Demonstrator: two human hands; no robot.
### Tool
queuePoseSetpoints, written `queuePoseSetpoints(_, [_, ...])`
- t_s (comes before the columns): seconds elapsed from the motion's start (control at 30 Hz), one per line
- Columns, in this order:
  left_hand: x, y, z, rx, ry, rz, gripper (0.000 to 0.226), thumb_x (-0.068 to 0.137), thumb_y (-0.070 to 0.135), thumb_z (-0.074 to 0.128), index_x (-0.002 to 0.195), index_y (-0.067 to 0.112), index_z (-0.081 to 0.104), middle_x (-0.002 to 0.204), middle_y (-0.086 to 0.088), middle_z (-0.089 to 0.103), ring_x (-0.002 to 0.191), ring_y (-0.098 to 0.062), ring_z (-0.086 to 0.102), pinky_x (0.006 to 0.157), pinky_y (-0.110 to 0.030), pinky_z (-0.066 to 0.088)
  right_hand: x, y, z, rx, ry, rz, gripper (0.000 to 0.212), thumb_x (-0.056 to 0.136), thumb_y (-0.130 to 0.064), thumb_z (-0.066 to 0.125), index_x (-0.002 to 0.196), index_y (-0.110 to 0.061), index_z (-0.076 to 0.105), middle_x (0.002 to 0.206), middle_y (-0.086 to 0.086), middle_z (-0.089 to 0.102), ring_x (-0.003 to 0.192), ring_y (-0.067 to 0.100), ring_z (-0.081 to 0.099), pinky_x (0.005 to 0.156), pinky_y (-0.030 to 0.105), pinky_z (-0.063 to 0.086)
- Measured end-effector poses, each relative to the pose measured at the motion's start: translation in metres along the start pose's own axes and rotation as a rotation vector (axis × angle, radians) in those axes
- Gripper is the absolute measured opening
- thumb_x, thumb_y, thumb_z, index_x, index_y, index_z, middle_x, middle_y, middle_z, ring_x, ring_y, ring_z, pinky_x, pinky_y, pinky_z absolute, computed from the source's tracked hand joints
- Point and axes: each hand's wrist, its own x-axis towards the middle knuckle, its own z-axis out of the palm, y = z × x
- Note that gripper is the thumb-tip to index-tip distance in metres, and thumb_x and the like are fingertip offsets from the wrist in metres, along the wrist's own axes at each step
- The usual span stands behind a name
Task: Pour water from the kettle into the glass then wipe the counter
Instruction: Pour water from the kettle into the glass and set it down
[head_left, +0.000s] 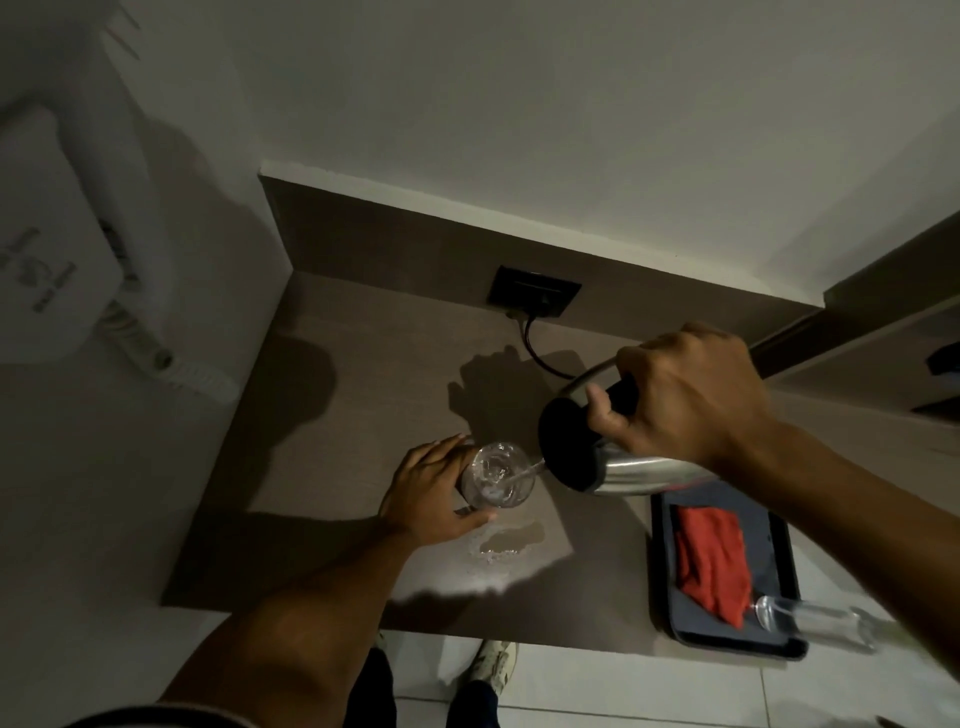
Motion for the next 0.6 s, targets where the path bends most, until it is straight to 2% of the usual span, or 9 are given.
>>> queuePoseSetpoints(0.23, [-0.002, 0.001, 0.0, 0.004, 0.007, 0.0, 0.094, 0.067, 0.078, 0.063, 0.138, 0.019, 0.046, 0.142, -0.003, 0.052, 0.131, -0.02, 0.045, 0.11, -0.037, 0.028, 0.004, -0.007, -0.014, -0.03, -0.043, 0.01, 0.058, 0.089, -0.059, 0.033, 0.047, -0.019, 0.041, 0.039, -0.005, 0.034, 0.032, 0.013, 0.029, 0.053, 0.018, 0.01])
queuePoseSetpoints(0.4, [-0.001, 0.001, 0.001, 0.032, 0.006, -0.005, 0.096, 0.067, 0.08, 0.06, 0.138, 0.017, 0.047, 0.143, -0.004, 0.051, 0.133, -0.02, 0.043, 0.111, -0.036, 0.026, 0.008, -0.012, -0.021, -0.064, -0.065, 0.031, 0.058, 0.088, -0.059, 0.034, 0.046, -0.02, 0.039, 0.038, -0.005, 0.03, 0.032, 0.013, 0.025, 0.053, 0.016, 0.007])
queuePoseSetpoints(0.6, [0.0, 0.001, 0.0, 0.038, -0.03, -0.027, 0.098, 0.068, 0.084, 0.055, 0.14, 0.019, 0.045, 0.147, -0.003, 0.047, 0.136, -0.019, 0.038, 0.113, -0.036, 0.025, 0.012, -0.014, -0.024, -0.076, -0.099, 0.051, 0.059, 0.088, -0.059, 0.036, 0.046, -0.019, 0.042, 0.038, -0.004, 0.032, 0.032, 0.013, 0.027, 0.05, 0.016, 0.013])
